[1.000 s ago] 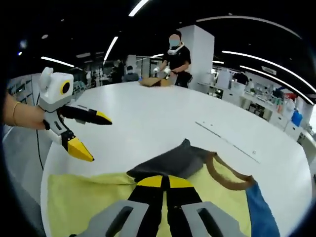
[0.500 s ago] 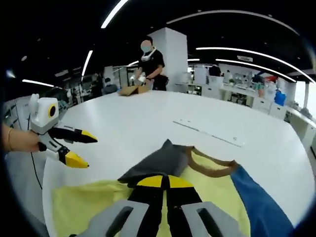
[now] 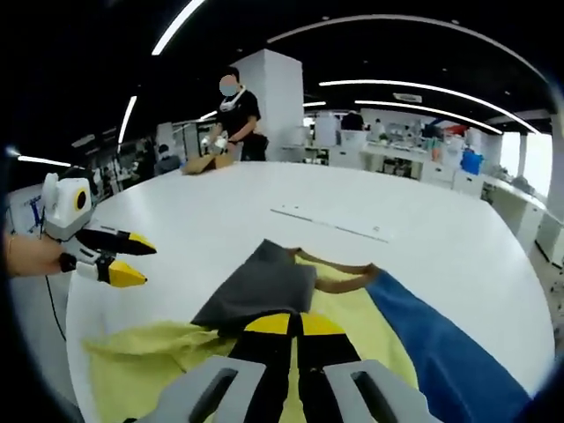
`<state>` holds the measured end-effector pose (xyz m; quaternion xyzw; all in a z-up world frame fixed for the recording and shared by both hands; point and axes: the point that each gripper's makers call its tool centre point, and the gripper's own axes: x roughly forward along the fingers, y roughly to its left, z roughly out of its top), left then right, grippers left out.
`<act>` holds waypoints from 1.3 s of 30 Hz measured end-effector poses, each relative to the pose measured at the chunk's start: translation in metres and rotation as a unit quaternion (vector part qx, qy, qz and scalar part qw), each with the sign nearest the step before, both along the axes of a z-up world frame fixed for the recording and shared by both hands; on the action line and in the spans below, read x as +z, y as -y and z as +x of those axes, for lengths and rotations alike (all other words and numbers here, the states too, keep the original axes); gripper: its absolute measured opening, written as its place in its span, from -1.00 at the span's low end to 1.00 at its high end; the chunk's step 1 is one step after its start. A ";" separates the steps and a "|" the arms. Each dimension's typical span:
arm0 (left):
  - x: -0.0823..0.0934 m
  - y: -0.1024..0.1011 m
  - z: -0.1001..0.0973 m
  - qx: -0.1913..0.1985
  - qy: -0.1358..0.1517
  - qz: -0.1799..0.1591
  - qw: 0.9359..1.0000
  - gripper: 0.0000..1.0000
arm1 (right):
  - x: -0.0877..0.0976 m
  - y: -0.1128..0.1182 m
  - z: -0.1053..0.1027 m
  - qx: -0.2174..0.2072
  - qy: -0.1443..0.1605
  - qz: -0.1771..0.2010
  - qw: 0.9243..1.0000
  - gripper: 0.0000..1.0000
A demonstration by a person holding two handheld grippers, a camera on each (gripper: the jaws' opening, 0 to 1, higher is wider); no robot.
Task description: Fold the garment on the visible template until the final outline fits inside the template.
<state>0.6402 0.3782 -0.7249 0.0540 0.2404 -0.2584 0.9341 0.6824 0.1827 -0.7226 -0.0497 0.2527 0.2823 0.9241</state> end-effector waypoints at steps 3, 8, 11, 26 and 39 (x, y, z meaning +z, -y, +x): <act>-0.001 0.008 0.001 -0.010 -0.001 0.007 1.000 -0.30 | -0.007 0.012 -0.001 -0.013 -0.007 -0.007 1.000 -1.00; -0.004 0.026 0.003 -0.033 0.000 0.014 0.999 -0.35 | -0.023 0.029 -0.005 -0.030 -0.025 -0.019 0.999 -1.00; -0.006 0.035 0.003 -0.042 -0.003 0.013 0.999 -0.38 | -0.030 0.037 -0.007 -0.037 -0.033 -0.028 0.998 -1.00; -0.034 0.075 0.008 -0.069 -0.040 0.016 0.997 -0.52 | -0.063 0.047 -0.022 -0.049 -0.075 -0.050 0.995 -1.00; -0.053 0.093 0.016 -0.072 -0.058 0.018 0.996 -0.67 | -0.063 0.048 -0.021 -0.057 -0.079 -0.030 0.995 -1.00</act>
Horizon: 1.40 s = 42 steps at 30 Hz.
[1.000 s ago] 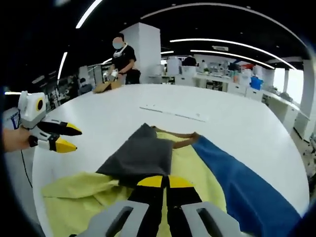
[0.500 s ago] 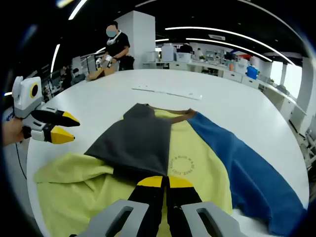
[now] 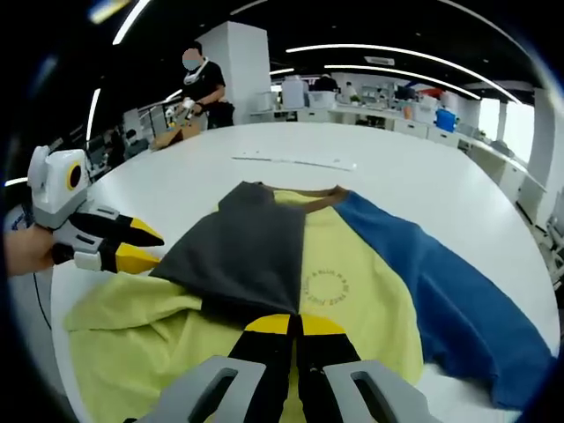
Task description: Fold the garment on the visible template until the final outline fits inside the template.
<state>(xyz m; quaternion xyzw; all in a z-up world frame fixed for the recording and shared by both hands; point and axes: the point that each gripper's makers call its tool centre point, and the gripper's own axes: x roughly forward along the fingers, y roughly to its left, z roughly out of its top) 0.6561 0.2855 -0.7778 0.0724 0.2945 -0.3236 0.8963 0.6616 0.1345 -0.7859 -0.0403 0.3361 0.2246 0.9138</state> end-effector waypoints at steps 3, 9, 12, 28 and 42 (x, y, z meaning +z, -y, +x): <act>-0.004 0.003 0.000 0.000 -0.007 0.000 1.000 -0.71 | 0.000 0.000 0.000 0.000 0.000 0.001 1.000 -1.00; -0.005 0.010 0.001 -0.006 -0.007 -0.002 1.000 -0.84 | 0.000 0.000 -0.001 0.000 0.000 0.002 1.000 -1.00; -0.005 0.011 0.001 -0.007 -0.009 -0.003 1.000 -0.88 | 0.000 0.000 -0.001 0.000 0.000 0.002 1.000 -1.00; -0.006 0.020 0.002 -0.074 -0.006 0.019 0.997 -0.91 | 0.000 0.000 -0.001 0.001 -0.001 0.006 1.000 -1.00; -0.005 0.019 -0.002 -0.051 -0.027 -0.003 0.998 -1.00 | 0.000 0.000 0.000 0.000 -0.002 0.008 1.000 -1.00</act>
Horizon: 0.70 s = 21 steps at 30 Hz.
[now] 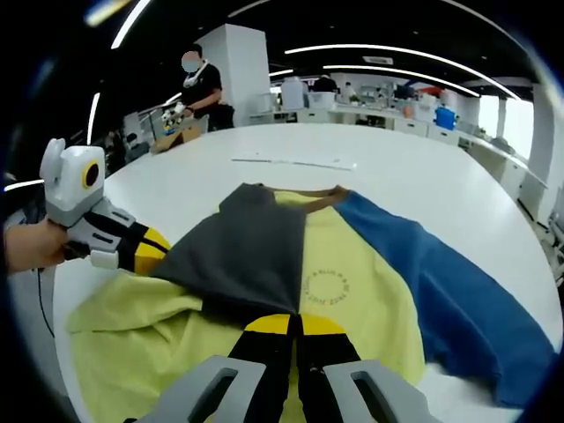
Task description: Fold the garment on the visible template until the final outline fits inside the template.
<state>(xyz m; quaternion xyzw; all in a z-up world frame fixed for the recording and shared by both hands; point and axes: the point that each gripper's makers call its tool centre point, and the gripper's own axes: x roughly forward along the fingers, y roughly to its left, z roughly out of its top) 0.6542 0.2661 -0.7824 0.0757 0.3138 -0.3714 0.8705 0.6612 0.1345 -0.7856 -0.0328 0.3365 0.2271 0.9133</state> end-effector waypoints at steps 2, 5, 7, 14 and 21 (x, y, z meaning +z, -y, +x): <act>0.001 -0.003 -0.002 0.004 -0.002 -0.001 1.000 -1.00 | 0.000 0.000 0.000 0.000 0.000 0.000 1.000 -1.00; 0.005 -0.006 -0.002 0.008 0.000 -0.007 1.000 -1.00 | 0.000 0.000 -0.001 0.000 0.001 -0.002 1.000 -1.00; 0.007 -0.007 -0.001 0.010 0.002 -0.010 1.000 -1.00 | 0.001 0.000 -0.002 0.000 0.000 -0.002 1.000 -1.00; 0.020 -0.015 0.000 0.016 0.013 -0.014 1.000 -1.00 | 0.012 0.001 -0.002 -0.001 0.011 0.010 1.000 -1.00; 0.034 -0.029 0.001 0.024 0.023 -0.015 0.999 -1.00 | 0.026 -0.003 -0.004 -0.002 0.019 0.031 0.999 -1.00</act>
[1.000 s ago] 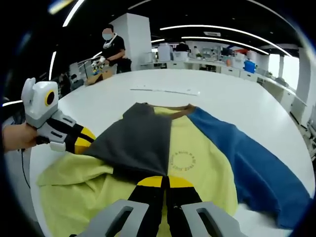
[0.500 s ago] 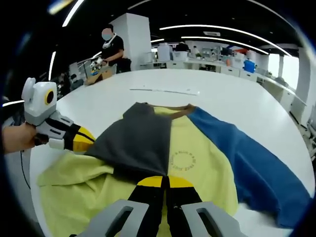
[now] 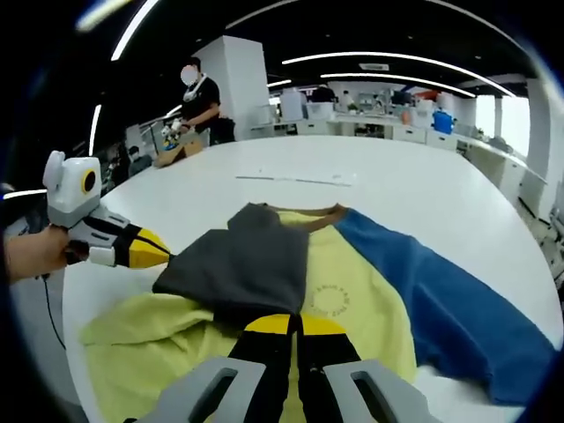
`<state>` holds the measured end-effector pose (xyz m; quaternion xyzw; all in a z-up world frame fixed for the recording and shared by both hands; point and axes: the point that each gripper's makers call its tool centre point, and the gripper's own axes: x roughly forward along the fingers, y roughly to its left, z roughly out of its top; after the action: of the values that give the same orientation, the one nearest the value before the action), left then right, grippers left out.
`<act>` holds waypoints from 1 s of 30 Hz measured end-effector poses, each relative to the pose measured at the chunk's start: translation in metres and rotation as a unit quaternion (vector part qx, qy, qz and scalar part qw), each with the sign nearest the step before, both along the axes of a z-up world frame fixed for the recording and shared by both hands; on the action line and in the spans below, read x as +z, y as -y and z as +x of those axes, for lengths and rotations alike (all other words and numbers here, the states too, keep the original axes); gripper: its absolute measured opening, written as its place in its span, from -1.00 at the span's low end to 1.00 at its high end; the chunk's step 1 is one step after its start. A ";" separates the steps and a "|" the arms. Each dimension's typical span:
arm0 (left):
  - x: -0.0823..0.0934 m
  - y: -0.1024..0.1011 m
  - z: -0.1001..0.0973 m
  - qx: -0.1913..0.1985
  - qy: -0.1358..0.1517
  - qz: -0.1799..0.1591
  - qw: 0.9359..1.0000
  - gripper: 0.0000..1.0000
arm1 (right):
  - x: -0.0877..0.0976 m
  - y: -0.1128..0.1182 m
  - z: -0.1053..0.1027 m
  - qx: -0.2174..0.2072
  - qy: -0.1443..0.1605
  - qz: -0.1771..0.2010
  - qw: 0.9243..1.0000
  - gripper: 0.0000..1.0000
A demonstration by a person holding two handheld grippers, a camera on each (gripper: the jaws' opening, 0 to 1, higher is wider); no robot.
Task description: Fold the garment on the visible template until the final outline fits inside the template.
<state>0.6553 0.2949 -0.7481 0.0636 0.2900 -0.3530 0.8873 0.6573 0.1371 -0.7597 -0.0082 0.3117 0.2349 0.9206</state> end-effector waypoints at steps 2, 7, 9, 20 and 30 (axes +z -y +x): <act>0.004 -0.005 0.000 0.004 0.002 -0.002 1.000 -1.00 | 0.003 -0.003 -0.003 0.007 0.001 0.002 1.000 -1.00; 0.016 -0.026 -0.001 0.020 0.014 0.004 1.000 -1.00 | 0.004 -0.008 -0.007 0.028 0.009 -0.012 0.999 -1.00; 0.020 -0.032 -0.001 0.027 0.016 0.001 1.000 -1.00 | 0.002 -0.008 -0.008 0.030 0.008 -0.017 0.999 -1.00; 0.047 -0.075 0.011 0.072 0.059 0.025 0.995 -1.00 | 0.009 -0.011 -0.010 0.031 0.005 0.008 0.999 -0.31; 0.056 -0.107 0.012 0.106 0.073 0.036 0.991 -1.00 | 0.016 -0.014 -0.010 0.023 0.005 0.032 0.999 0.11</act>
<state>0.6671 0.4018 -0.6918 0.0903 0.2425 -0.2408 0.9354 0.6468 0.1513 -0.7436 0.0127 0.2994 0.2658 0.9163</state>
